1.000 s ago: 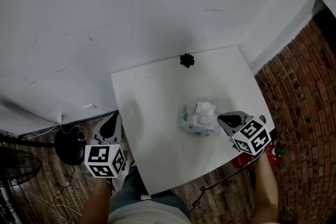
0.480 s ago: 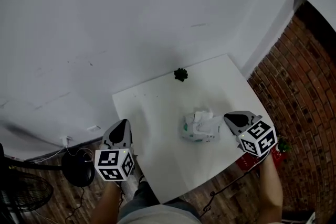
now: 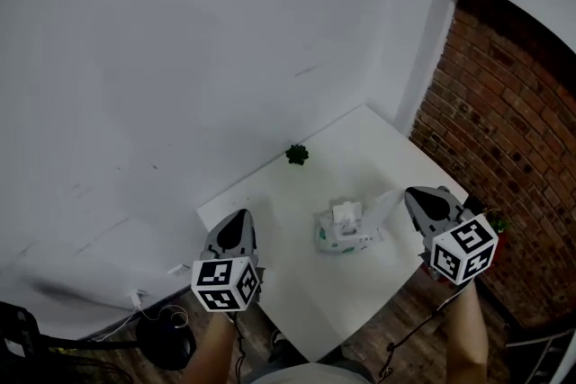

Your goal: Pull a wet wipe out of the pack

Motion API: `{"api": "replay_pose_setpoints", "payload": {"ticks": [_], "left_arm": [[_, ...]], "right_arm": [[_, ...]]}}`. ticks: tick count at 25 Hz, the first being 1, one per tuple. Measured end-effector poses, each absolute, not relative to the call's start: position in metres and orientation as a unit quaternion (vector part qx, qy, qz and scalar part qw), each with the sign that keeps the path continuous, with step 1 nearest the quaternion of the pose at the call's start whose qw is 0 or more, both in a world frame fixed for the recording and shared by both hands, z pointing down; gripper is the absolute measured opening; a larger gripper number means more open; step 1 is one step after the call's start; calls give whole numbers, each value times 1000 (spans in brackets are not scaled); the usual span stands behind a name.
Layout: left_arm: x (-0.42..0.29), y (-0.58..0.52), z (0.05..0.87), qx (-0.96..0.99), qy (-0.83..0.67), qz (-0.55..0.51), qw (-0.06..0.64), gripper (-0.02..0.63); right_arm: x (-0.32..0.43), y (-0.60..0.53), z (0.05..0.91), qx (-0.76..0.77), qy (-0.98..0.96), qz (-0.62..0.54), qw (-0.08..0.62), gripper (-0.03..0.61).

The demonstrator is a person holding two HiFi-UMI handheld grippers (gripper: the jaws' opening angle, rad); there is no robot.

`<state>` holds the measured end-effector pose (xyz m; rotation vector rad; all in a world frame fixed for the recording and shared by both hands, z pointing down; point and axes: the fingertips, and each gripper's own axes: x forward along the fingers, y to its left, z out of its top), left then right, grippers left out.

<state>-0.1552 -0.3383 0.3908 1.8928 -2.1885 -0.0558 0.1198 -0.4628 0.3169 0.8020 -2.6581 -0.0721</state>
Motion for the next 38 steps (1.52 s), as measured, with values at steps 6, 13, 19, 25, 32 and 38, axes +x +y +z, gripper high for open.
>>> {"api": "replay_pose_setpoints", "payload": {"ticks": [6, 13, 19, 25, 32, 38], "left_arm": [[-128, -369, 361, 699, -708, -27, 98, 0], [-97, -384, 339, 743, -665, -22, 77, 0], [-86, -387, 336, 758, -648, -20, 75, 0], [-81, -388, 338, 762, -642, -25, 80, 0], [-82, -388, 339, 758, -646, -33, 88, 0], [-86, -390, 345, 751, -653, -36, 95, 0]], "right_arm": [[164, -444, 288, 465, -882, -35, 67, 3], [207, -411, 305, 579, -815, 21, -4, 3], [225, -398, 309, 605, -795, 37, -19, 3], [227, -392, 308, 608, -792, 42, -13, 2], [227, -394, 307, 609, -792, 39, -5, 2], [226, -400, 309, 605, -795, 42, -1, 2]]}}
